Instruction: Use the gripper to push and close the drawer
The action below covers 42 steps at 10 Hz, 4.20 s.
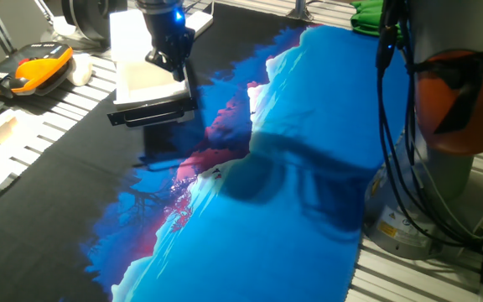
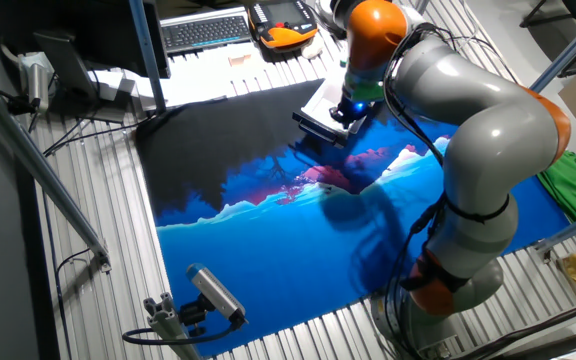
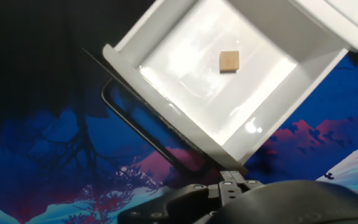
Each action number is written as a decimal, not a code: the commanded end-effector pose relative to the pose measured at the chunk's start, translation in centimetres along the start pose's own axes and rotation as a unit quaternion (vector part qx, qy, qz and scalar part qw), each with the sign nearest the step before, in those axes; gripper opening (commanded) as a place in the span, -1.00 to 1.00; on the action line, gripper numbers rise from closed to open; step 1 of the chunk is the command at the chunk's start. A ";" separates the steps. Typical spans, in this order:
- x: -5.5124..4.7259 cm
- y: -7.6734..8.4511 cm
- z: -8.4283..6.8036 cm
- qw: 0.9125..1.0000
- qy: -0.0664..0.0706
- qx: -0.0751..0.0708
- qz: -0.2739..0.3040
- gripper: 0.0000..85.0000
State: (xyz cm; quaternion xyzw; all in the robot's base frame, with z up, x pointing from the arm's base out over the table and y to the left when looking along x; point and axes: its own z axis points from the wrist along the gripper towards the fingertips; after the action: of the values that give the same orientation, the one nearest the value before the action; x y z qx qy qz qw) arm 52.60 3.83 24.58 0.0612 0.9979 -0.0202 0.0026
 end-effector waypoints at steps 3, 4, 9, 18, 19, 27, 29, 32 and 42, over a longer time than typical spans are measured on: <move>0.1 0.9 0.2 1.000 0.002 0.002 0.004 -1.00; 0.2 1.4 0.3 1.000 0.002 0.001 0.008 -1.00; 0.5 3.3 0.8 1.000 -0.003 0.001 0.015 -1.00; 0.4 5.6 2.2 0.999 -0.023 0.022 0.011 -1.00; 0.3 5.6 2.3 0.999 -0.023 0.021 0.011 -1.00; -0.3 6.9 3.4 0.999 -0.022 0.026 0.016 -1.00; -0.5 6.9 3.9 0.999 -0.023 0.025 0.016 -1.00; -0.6 7.2 4.4 0.999 -0.026 0.026 0.020 -1.00; -1.5 7.8 6.4 0.999 -0.032 0.023 0.024 -1.00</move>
State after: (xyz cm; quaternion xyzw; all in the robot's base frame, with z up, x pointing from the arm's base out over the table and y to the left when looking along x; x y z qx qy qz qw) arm 55.08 11.12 17.85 0.0847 0.9948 -0.0443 0.0340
